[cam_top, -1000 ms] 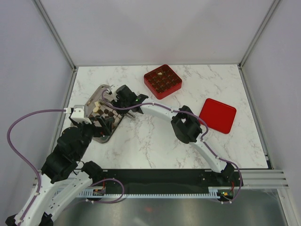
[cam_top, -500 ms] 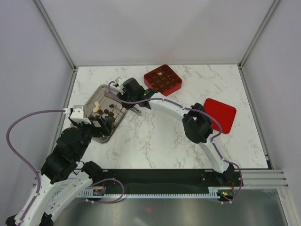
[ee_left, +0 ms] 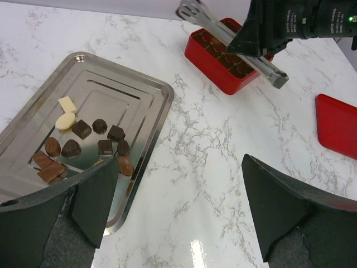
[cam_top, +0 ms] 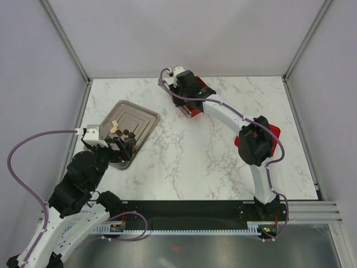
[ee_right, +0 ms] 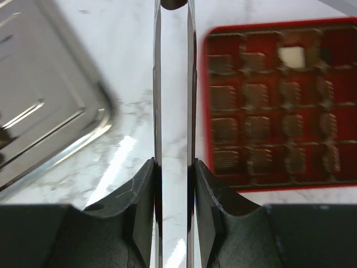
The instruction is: Pack the chocolate
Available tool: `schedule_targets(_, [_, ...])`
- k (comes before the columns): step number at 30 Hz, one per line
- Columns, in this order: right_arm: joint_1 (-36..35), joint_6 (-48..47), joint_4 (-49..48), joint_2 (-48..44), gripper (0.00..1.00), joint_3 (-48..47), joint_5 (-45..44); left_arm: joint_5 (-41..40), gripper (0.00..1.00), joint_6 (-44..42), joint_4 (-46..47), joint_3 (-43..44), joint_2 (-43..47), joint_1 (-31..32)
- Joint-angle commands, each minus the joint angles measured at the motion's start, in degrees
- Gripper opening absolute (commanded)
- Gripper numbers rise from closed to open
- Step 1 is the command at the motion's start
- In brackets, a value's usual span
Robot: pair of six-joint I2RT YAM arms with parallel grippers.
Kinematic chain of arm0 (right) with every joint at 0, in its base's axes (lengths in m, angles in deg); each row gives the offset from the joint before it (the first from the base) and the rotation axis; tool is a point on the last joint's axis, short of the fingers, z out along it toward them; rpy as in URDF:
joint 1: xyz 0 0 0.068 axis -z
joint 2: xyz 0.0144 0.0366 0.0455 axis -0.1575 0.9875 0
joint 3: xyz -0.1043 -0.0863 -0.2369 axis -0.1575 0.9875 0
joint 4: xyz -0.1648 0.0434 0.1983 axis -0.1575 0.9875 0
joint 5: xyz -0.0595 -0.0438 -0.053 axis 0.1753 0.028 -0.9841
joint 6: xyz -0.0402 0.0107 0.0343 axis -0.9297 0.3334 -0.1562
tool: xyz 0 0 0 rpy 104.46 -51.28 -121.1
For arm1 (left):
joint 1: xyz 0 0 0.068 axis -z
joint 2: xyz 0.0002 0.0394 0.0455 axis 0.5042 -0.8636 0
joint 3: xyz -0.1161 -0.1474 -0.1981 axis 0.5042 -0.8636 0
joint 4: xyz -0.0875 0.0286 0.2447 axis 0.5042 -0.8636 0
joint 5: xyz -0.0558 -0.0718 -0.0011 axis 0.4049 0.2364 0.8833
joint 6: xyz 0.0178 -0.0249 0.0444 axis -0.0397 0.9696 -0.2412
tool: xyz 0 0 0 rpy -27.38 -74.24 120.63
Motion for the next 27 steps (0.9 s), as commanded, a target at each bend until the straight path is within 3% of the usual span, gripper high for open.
schedule_targets(1, [4.28,1.68,0.7,-2.36,0.35,0.86,-3.09,-1.09,1.0,-1.57,2.55,-0.45,0.25,-0.09])
schedule_targets(13, [9.39,3.09,1.76,1.07,0.36,-0.37,-2.03,-1.18,1.0,-1.74,2.55,-0.45,-0.36,-0.09])
schedule_targets(27, [9.65,5.02,1.76,1.07,0.38,3.14,-1.68,-1.09,1.0,-1.66,2.55,-0.45,-0.45,-0.09])
